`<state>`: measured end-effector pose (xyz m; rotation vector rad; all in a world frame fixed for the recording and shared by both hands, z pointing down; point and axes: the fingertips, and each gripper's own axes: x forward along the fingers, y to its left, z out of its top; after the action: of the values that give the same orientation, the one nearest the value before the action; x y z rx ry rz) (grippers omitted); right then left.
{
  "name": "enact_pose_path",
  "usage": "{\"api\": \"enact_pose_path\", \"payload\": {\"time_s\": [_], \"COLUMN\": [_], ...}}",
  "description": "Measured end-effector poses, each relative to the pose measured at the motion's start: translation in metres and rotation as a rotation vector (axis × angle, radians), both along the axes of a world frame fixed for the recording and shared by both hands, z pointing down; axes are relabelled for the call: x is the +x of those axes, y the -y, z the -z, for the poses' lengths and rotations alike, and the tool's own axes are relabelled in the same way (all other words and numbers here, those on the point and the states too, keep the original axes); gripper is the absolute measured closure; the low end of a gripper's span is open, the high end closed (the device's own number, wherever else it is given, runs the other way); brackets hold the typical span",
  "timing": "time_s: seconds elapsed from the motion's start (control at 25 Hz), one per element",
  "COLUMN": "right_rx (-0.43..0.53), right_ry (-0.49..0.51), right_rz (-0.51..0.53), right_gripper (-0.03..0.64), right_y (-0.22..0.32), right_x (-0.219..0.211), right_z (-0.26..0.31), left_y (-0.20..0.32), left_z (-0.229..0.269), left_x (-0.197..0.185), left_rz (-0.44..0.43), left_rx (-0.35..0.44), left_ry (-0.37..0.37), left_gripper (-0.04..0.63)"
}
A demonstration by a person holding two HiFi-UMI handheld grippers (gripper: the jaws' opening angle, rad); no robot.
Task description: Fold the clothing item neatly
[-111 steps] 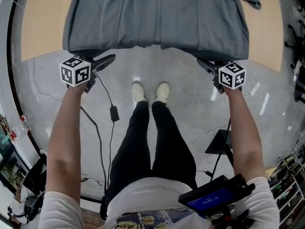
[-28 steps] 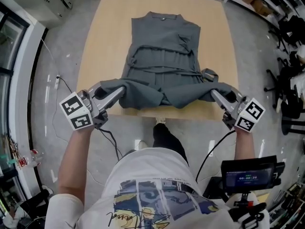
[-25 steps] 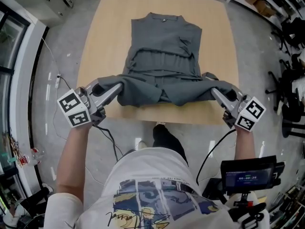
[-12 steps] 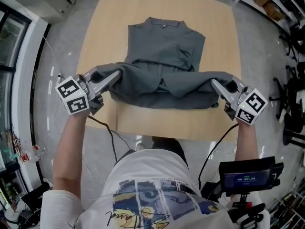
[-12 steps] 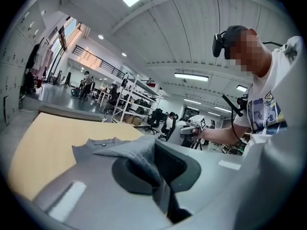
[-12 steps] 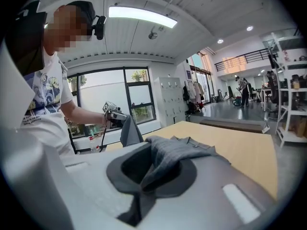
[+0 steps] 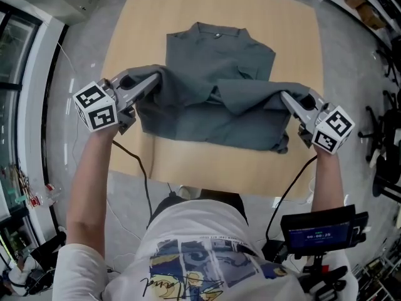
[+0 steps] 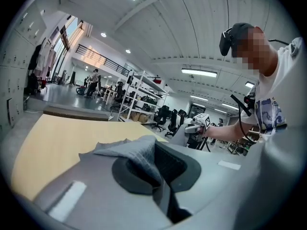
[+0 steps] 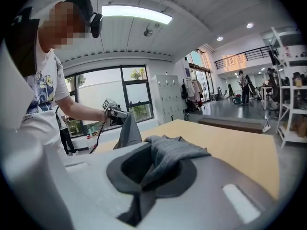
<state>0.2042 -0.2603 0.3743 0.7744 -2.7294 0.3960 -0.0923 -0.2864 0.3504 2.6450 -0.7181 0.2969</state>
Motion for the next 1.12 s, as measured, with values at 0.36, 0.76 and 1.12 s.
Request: {"api": "enact_pose_path", "payload": {"time_s": [0.36, 0.76, 1.12], "right_rx": [-0.038, -0.096, -0.159], "right_ry": [0.010, 0.031, 0.038], "right_rz": [-0.030, -0.106, -0.158], "right_gripper": [0.600, 0.600, 0.600], "right_y": [0.054, 0.094, 0.116], "right_x": [0.015, 0.033, 0.047], "right_z": [-0.035, -0.083, -0.111], "left_y": [0.061, 0.111, 0.131], "left_z": [-0.033, -0.080, -0.101], "left_x": [0.008, 0.012, 0.009], "left_rz": [0.021, 0.065, 0.087], "left_rx": [-0.012, -0.062, -0.112], "left_ry": [0.022, 0.042, 0.062], "left_gripper": [0.583, 0.583, 0.583]}}
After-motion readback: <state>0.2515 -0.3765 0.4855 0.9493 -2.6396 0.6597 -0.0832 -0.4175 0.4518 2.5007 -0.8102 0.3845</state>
